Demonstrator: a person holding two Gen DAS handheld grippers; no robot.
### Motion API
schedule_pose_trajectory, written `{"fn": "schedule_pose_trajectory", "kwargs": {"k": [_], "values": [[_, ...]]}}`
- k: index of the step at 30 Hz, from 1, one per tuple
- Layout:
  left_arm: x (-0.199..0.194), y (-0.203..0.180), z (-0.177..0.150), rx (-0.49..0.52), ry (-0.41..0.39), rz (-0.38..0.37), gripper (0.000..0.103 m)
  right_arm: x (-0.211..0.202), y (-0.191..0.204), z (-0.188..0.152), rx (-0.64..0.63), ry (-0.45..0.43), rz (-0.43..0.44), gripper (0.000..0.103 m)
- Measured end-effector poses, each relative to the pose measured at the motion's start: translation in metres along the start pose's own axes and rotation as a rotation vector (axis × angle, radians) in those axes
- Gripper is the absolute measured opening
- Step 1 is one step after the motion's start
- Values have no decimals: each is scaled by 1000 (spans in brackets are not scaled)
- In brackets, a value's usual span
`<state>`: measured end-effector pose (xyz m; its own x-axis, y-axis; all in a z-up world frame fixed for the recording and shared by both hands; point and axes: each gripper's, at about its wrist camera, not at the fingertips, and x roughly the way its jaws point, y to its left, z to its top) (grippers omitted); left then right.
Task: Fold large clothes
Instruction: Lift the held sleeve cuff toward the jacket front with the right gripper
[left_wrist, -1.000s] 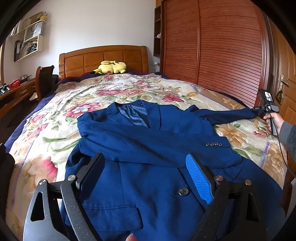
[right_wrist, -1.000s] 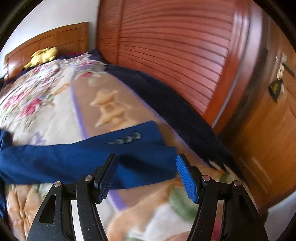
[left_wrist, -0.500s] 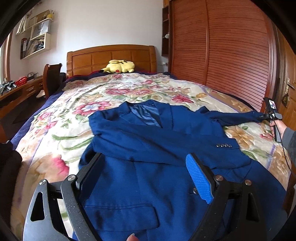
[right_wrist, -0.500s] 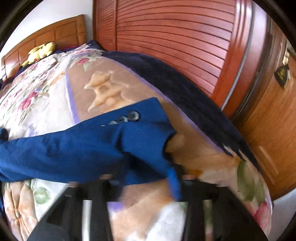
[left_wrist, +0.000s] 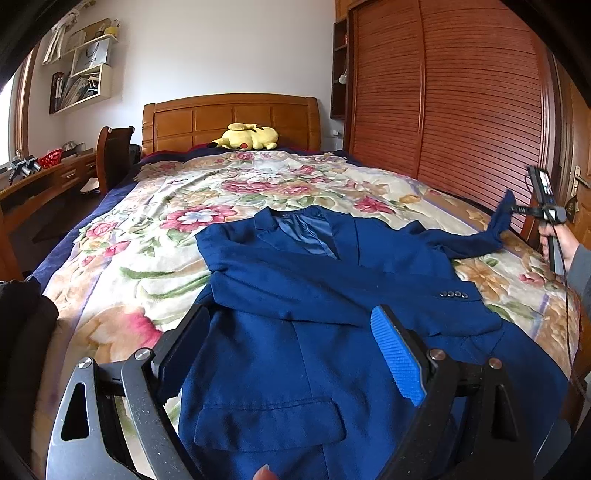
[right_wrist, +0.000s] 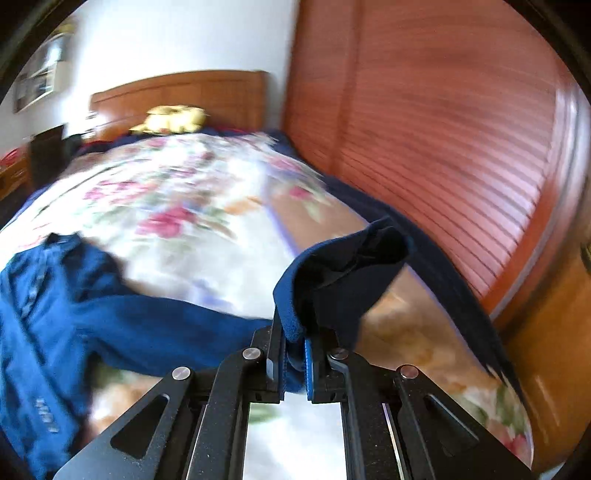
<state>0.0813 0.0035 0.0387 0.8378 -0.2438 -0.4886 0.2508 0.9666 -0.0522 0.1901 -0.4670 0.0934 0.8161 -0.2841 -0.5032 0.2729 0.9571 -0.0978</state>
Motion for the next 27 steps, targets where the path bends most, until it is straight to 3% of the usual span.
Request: {"fn": "schedule_pose_trajectory", "kwargs": {"k": [7,16,27], "values": [[-5,0,-6,17,-4,-22,90,-39,79,-1,-77,-34,182,7],[-12,5,-12,29,-1,-44,90,-72,163,-11,-193,-39,352,7],[-23,23,-15,3,-11,-22,90,-125,202,-11,-284,-83,558,7]]}}
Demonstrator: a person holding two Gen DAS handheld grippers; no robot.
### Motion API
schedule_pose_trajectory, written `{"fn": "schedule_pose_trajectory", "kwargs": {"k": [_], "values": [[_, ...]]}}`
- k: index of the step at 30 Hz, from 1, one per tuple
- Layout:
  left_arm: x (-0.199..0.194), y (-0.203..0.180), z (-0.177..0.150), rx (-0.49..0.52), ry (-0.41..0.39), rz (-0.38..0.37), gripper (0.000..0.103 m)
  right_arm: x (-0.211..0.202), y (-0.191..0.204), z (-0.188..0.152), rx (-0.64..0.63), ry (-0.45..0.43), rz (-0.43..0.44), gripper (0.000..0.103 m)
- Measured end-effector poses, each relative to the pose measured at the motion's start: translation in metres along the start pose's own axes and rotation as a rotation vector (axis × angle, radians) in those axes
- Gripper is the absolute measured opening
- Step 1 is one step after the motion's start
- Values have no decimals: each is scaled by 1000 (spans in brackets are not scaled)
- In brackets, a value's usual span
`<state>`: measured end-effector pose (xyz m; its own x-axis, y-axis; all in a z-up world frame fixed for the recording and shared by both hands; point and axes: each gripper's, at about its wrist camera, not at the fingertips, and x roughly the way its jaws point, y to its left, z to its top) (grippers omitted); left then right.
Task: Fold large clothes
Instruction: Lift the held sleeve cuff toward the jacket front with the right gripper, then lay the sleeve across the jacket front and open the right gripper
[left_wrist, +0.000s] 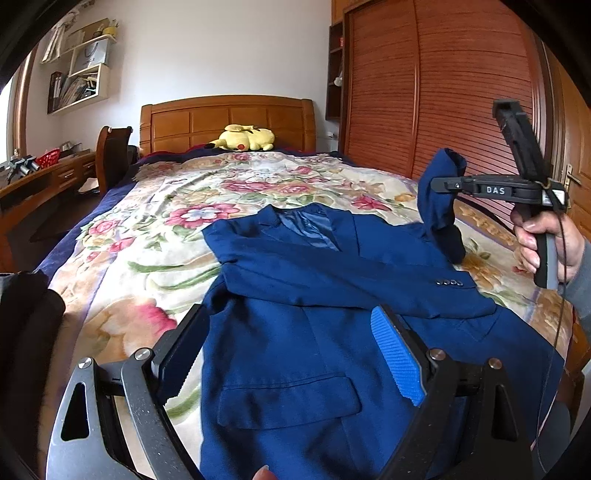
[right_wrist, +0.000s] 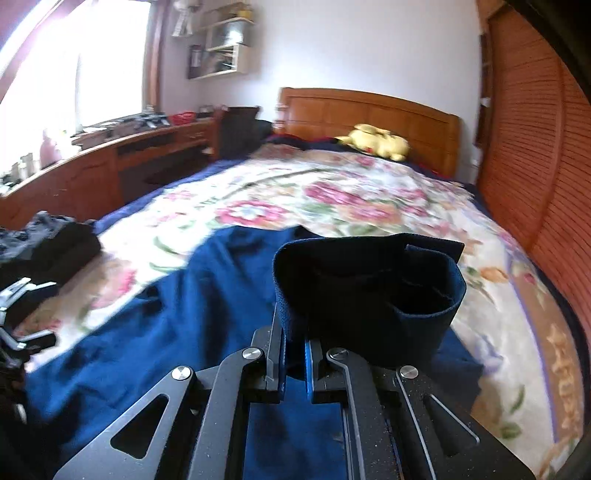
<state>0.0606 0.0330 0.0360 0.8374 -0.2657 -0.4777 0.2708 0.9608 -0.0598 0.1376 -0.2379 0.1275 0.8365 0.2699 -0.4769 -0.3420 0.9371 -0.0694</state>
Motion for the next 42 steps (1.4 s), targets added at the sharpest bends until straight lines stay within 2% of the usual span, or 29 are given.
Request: {"fn": "schedule_pose_trajectory", "kwargs": {"k": [4,6,10,14,20,25,36,42], "values": [[0,6,0,-13,1,10,90,-5,13,-4,-26,5,45,7],[0,9,-1,-19,1,13,90,2,16,-13,-37,46,30,7],[2,11,-2,-27,3,17,90,22,13,-43,14,127,67,7],[3,13,-3,-22,6,29,90,30,13,-65,65,171,91,7],[2,18,-4,-29,3,40,90,38,21,-73,94,183,124,7],[-4,23,-7,-37,-1,52,90,24,46,-70,69,183,140,7],[-23,46,-20,-67,-10,77,90,-15,72,-82,2,184,176,7],[-19,55,-22,-98,2,67,90,-14,88,-95,-45,239,150,7]]}}
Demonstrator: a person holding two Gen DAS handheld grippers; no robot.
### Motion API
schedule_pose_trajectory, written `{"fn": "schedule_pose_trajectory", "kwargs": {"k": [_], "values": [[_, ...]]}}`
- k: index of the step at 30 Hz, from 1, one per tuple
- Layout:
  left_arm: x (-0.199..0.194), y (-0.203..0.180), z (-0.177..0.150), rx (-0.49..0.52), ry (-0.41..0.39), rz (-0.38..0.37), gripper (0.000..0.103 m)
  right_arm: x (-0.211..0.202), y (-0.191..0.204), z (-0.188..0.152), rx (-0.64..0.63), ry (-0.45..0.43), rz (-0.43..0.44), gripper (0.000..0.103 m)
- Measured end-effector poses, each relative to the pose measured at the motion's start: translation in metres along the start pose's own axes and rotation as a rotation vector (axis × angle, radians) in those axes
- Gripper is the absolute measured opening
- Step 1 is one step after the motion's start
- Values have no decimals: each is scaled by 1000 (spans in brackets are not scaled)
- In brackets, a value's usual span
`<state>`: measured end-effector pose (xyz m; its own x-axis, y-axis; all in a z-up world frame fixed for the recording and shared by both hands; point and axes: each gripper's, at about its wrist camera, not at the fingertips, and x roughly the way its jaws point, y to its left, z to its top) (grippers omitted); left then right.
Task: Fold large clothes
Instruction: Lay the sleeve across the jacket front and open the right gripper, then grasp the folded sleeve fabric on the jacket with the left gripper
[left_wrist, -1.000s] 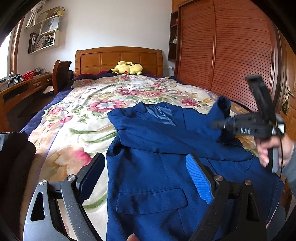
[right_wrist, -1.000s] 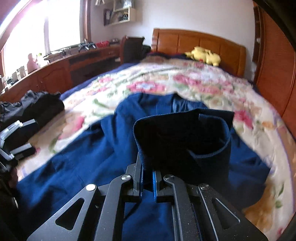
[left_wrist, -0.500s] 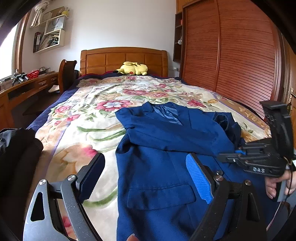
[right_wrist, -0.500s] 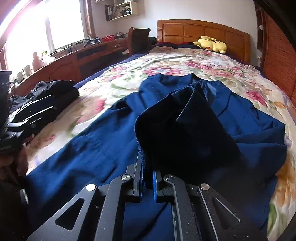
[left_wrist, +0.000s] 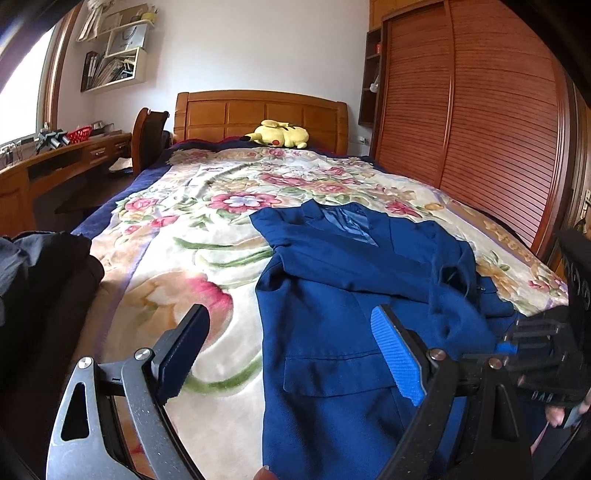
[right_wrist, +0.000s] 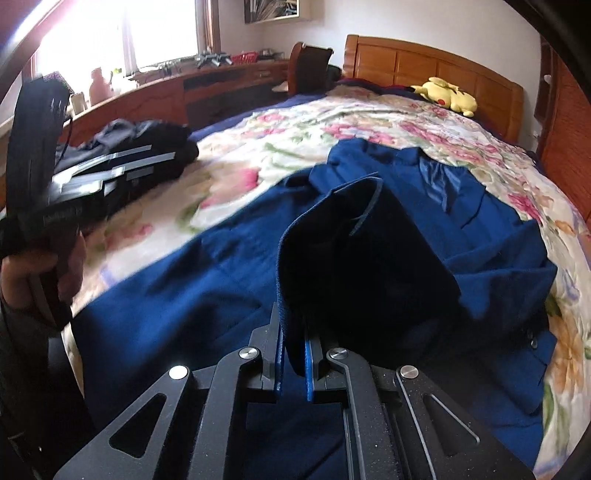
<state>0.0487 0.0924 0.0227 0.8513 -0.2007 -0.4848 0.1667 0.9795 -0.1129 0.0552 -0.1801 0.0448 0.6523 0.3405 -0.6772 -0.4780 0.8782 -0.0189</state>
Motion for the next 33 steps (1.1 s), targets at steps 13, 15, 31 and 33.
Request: {"fn": "schedule_pose_trajectory", "kwargs": {"k": [13,15,31,33], "values": [[10,-30,-4,61,24,-29,90,-11,-6,-22,52,10,-62,56],[9,-33,-5,69,23,-29,90,-18,-10,-28,65,-1,-92,56],[21,-59,-12,113,63,-55,90,-3,-96,-48,223,20,-343,56],[24,-61,-12,109,71,-65,90,-2,-100,-50,241,23,-341,56]]}}
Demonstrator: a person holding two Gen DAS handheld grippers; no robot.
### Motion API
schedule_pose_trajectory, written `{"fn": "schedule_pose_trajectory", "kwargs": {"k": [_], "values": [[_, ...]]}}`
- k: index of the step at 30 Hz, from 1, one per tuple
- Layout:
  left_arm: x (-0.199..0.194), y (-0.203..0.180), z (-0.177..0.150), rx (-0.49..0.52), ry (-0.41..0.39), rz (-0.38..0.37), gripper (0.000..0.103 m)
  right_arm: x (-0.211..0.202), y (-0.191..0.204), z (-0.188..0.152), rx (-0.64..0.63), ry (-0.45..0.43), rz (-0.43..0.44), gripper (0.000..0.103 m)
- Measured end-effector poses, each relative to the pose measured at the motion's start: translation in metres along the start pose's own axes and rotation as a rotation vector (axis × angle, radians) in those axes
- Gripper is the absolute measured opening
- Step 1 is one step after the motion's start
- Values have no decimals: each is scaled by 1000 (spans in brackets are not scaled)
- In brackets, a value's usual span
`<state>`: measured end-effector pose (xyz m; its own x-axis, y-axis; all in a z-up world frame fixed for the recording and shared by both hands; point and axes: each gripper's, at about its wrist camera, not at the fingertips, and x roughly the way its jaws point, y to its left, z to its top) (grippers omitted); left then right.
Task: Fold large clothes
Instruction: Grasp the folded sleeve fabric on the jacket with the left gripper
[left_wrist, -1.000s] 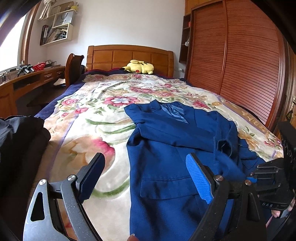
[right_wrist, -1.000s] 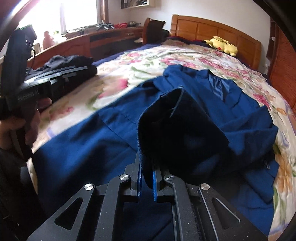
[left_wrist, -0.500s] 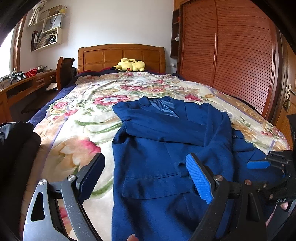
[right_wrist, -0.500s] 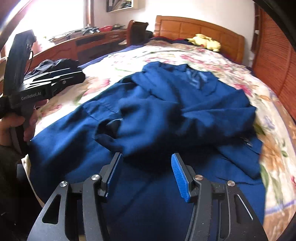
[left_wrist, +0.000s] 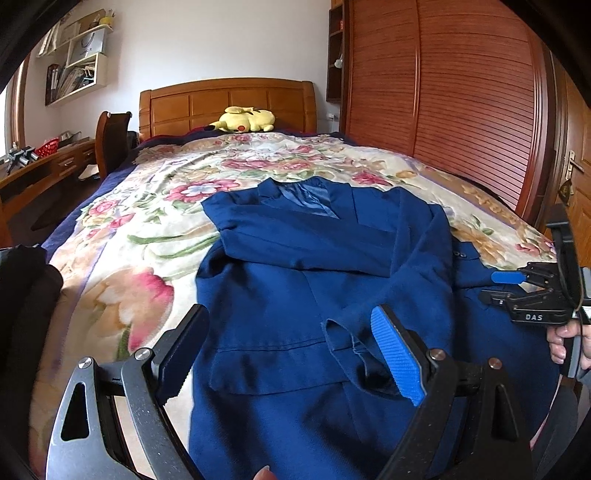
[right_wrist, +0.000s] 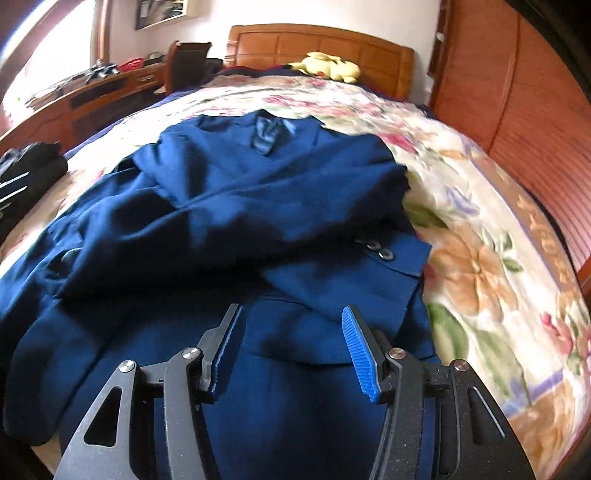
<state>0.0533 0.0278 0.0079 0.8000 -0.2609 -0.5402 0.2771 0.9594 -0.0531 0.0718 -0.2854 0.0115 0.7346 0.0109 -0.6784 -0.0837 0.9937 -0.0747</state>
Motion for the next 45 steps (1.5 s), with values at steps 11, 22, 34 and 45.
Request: {"fn": "schedule_pose_trajectory", "kwargs": {"k": [11,22,34,45], "values": [[30,-14,7,-21,58,-117,86,18,-2,-17,34,-19,27,56],[65,-34,5,31,174,-151,58,18,-7,-24,28,-42,13,56],[70,-45,-5,69,219,-186,8,17,-6,-25,29,-50,10,56],[-15,-75,-14,162,51,-149,5,16,-12,-26,47,-55,36,56]]}}
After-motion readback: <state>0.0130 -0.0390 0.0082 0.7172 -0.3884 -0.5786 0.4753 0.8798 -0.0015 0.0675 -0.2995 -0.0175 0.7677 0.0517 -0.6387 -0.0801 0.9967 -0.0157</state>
